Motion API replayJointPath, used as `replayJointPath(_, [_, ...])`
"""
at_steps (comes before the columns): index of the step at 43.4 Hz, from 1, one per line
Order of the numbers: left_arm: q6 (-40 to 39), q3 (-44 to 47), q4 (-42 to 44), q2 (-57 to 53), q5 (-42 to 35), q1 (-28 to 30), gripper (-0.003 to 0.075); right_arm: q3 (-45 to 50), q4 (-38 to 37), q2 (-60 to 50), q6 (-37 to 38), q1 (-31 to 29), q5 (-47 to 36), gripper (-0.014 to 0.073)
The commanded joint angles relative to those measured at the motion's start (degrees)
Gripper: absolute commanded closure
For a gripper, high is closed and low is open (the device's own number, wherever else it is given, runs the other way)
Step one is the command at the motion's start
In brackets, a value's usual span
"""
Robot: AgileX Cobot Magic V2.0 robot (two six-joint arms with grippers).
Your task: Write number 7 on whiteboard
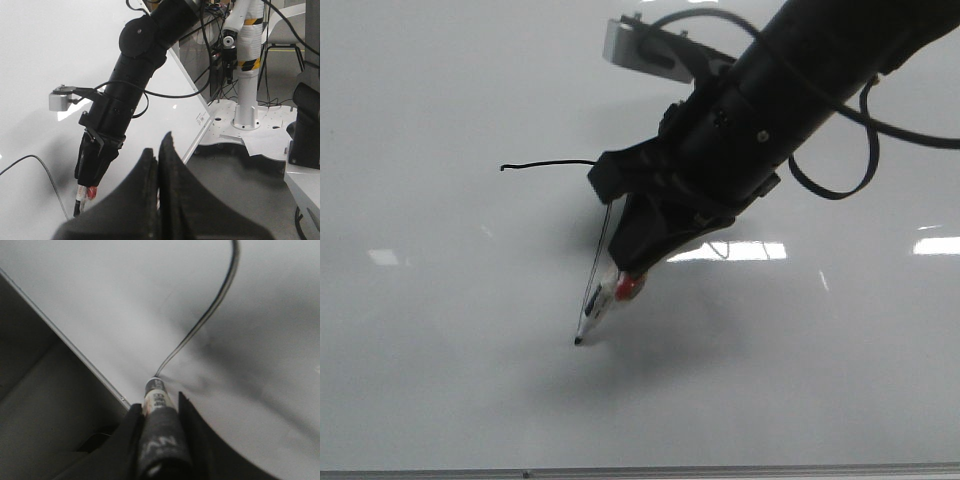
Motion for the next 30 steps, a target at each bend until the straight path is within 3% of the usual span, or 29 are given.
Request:
replayJointPath(1, [-0.5,-1.5,-1.1,0.5,-4.1,0.0,0.0741,-1.5,-0.3,-5.0,-3.1,1.5,-4.5,0.0654])
replayJointPath(15, [-0.6,-1.9,-2.5,3.1,-3.3,0.0,0.0717,-3.2,-0.3,-18.8,-21.7,8.1,12.0,0.0654])
replayJointPath(19, [-0.6,-3.4,-1.4,8.3,-0.9,0.0,0.0610,-4.8,-0.3,-20.0,-23.6,9.2,20.0,0.0654])
replayJointPath(25, [-0.6,-6.4,1.6,18.6,1.9,0.0,0.0306,-7.5,-0.2,-21.3,-23.6,10.8,29.1,0.0654])
replayJointPath(27, [-0.6,-7.3,2.8,21.9,2.1,0.0,0.0251,-8.1,-0.3,-21.5,-23.6,11.3,30.8,0.0654])
replayJointPath(30, [-0.6,-8.4,2.9,26.4,1.9,0.0,0.0239,-9.0,-0.2,-22.0,-23.6,12.0,32.8,0.0654])
